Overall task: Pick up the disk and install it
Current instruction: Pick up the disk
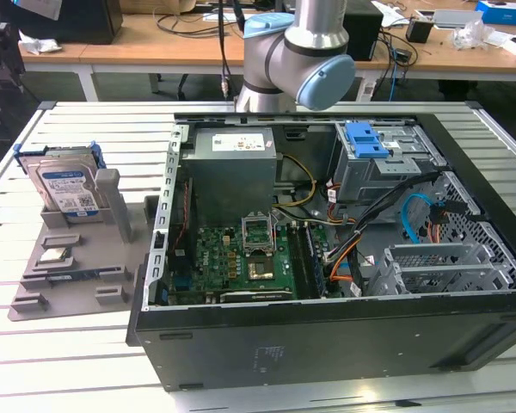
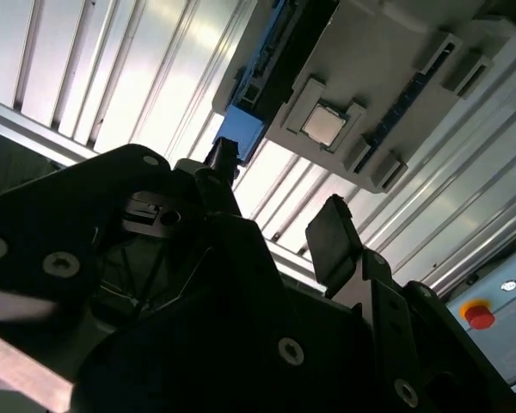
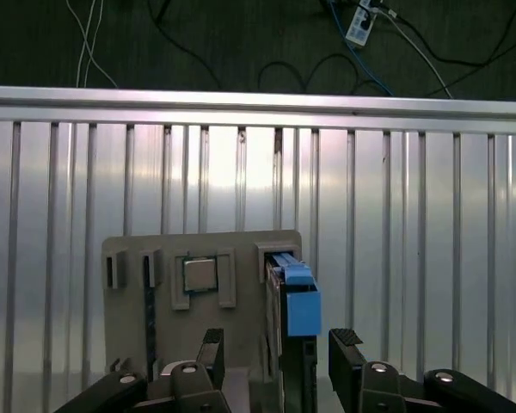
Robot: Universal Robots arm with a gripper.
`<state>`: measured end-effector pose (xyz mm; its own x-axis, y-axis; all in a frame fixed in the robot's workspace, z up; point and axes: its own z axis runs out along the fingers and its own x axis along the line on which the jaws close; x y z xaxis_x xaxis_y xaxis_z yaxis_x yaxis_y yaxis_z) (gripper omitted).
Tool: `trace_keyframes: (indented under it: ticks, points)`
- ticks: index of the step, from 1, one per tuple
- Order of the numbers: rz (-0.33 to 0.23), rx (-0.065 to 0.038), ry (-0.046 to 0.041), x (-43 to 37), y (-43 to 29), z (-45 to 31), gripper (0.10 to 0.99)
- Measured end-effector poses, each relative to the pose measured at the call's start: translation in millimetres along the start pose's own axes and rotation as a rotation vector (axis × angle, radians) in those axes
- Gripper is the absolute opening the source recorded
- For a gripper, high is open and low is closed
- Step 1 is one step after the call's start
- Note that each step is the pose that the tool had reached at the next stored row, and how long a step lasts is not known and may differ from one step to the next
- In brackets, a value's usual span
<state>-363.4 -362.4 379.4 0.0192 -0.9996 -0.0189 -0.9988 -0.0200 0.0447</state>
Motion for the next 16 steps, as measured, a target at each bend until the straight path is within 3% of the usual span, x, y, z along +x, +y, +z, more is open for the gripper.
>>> trace_keyframes:
  ticks: [2,4,6,7,16]
  points:
    - [0.000,0.000,0.0000,-2.1,-0.5,5.3,0.600]
    - [0.000,0.000,0.0000,-7.3,-1.2,16.4,0.600]
    - [-0.007,0.000,0.0003,-17.0,-2.3,37.2,0.600]
    - [-0.071,-0.002,0.0052,-16.9,-3.6,50.0,0.600]
    - [-0.071,-0.002,0.0053,-16.4,-8.7,75.3,0.600]
